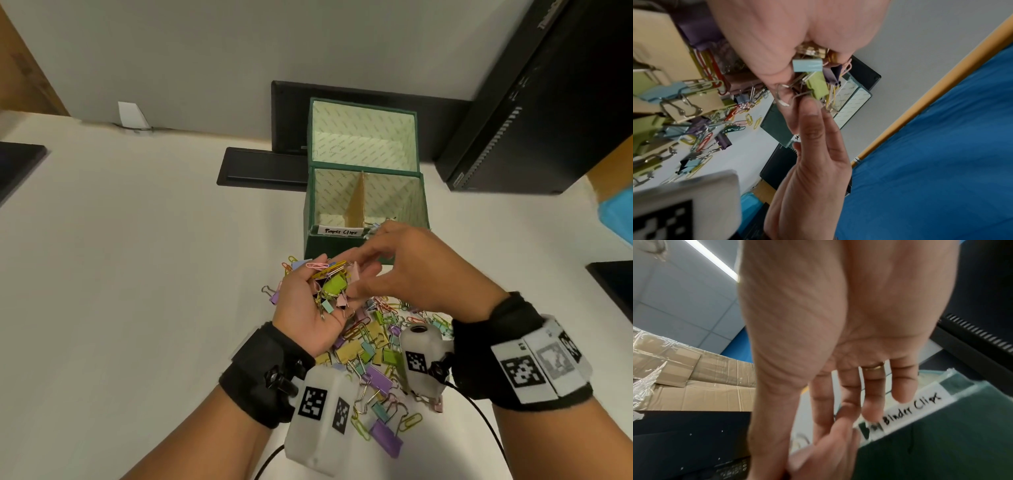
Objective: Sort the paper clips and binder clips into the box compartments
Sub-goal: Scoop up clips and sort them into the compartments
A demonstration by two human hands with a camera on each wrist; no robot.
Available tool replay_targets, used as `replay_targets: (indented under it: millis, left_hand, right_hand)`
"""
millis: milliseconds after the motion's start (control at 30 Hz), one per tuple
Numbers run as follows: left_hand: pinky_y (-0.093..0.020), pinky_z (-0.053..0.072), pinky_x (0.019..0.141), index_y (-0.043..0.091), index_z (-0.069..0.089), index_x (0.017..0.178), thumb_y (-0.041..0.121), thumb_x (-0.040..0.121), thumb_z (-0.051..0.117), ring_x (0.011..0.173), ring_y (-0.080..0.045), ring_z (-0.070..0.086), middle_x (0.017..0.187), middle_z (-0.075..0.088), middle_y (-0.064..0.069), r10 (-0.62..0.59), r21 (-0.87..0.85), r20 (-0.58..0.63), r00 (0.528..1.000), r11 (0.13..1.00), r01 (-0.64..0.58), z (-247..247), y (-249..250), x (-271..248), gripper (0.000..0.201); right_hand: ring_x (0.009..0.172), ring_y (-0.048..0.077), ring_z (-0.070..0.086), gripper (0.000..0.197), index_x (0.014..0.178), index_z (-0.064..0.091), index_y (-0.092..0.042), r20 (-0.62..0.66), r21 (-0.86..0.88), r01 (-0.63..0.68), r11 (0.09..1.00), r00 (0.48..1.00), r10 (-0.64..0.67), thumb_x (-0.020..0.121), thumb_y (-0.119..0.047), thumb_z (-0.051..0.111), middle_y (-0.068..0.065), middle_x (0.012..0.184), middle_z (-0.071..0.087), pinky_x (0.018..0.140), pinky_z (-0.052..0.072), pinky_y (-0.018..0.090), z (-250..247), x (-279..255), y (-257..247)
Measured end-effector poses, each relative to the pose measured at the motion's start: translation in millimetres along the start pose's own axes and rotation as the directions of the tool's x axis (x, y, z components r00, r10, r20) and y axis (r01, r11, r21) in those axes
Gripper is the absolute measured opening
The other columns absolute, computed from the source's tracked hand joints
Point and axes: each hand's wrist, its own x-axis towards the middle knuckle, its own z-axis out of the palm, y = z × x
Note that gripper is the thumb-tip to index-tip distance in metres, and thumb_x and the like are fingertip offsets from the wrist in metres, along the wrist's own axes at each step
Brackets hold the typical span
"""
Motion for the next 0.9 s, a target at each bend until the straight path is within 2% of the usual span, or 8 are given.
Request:
replay_targets:
  millis: [133,233,367,467,600,733,800,900]
  left_hand:
    - [-0.05,0.056,0.083,-0.008,0.065,0.116,0.026,0.1,0.036,0.103,-0.041,0.066,0.116,0.064,-0.03,0.029,0.002,-0.039,0.999,1.0,-0.029,-1,1,0,0.047]
    - [-0.051,0.057,0.08,-0.01,0.066,0.108,0.024,0.099,0.037,0.102,-0.041,0.066,0.114,0.065,-0.029,0.029,-0.027,-0.031,0.999,0.999,-0.029,2,0,-1,0.045]
    - [-0.051,0.058,0.075,-0.011,0.067,0.105,0.023,0.099,0.039,0.09,-0.041,0.07,0.11,0.066,-0.03,0.031,-0.068,-0.022,0.999,0.997,-0.032,2,1,-2,0.046]
    - [-0.05,0.057,0.076,-0.011,0.068,0.104,0.024,0.099,0.038,0.089,-0.04,0.071,0.11,0.067,-0.029,0.018,-0.062,-0.035,0.999,0.998,-0.02,2,0,-1,0.046]
    - [-0.049,0.057,0.077,-0.011,0.067,0.105,0.024,0.099,0.039,0.089,-0.039,0.071,0.11,0.067,-0.029,0.006,-0.058,-0.055,0.998,0.998,-0.009,2,0,-2,0.045]
    - [-0.049,0.055,0.081,-0.011,0.067,0.106,0.025,0.1,0.039,0.087,-0.038,0.071,0.108,0.068,-0.028,0.005,-0.047,-0.072,0.997,0.999,-0.009,3,0,-3,0.046]
    - [-0.049,0.055,0.081,-0.011,0.067,0.106,0.025,0.1,0.039,0.088,-0.039,0.071,0.107,0.068,-0.028,0.014,-0.059,-0.068,0.998,0.998,-0.018,3,2,-3,0.046]
    - [-0.048,0.057,0.077,-0.012,0.069,0.102,0.024,0.1,0.038,0.088,-0.038,0.071,0.107,0.068,-0.028,0.054,-0.087,-0.069,0.996,0.994,-0.06,3,4,-3,0.047]
  right_hand:
    - [0.081,-0.004,0.061,0.036,0.088,0.073,-0.036,-0.02,-0.062,-0.057,0.996,0.998,0.056,0.061,-0.059,0.08,-0.019,0.084,0.069,0.072,0.055,0.027,-13,-2,1]
    - [0.08,-0.011,0.061,0.036,0.092,0.074,-0.033,-0.028,-0.063,-0.055,0.996,0.998,0.053,0.063,-0.055,0.082,-0.021,0.081,0.07,0.065,0.047,0.01,-23,-6,4]
    - [0.076,-0.011,0.063,0.036,0.091,0.074,-0.035,-0.107,-0.014,-0.08,0.997,0.991,0.078,0.062,-0.056,0.079,-0.022,0.081,0.071,0.061,0.044,0.004,-37,-8,11]
    - [0.079,-0.004,0.064,0.038,0.099,0.073,-0.034,-0.261,-0.004,-0.105,0.995,0.96,0.1,0.069,-0.057,0.075,-0.022,0.086,0.07,0.067,0.048,0.015,-42,-3,20]
    - [0.084,0.006,0.062,0.041,0.108,0.071,-0.026,-0.546,0.067,-0.176,0.982,0.817,0.184,0.077,-0.053,0.073,-0.013,0.092,0.07,0.069,0.049,0.025,-36,13,39]
    - [0.123,0.028,0.05,0.067,0.13,0.059,-0.03,-0.397,-0.094,-0.371,0.924,0.865,0.307,0.074,-0.065,0.07,0.004,0.133,0.056,0.095,0.045,0.042,-20,17,49]
    - [0.115,0.022,0.053,0.051,0.12,0.063,-0.032,-0.403,-0.067,-0.281,0.957,0.886,0.231,0.078,-0.06,0.069,0.002,0.123,0.059,0.09,0.046,0.035,-13,12,41]
    - [0.074,0.004,0.06,0.022,0.083,0.071,-0.028,-0.314,0.067,-0.086,0.994,0.944,0.103,0.081,-0.051,0.07,-0.012,0.08,0.066,0.062,0.044,0.021,-5,-2,20]
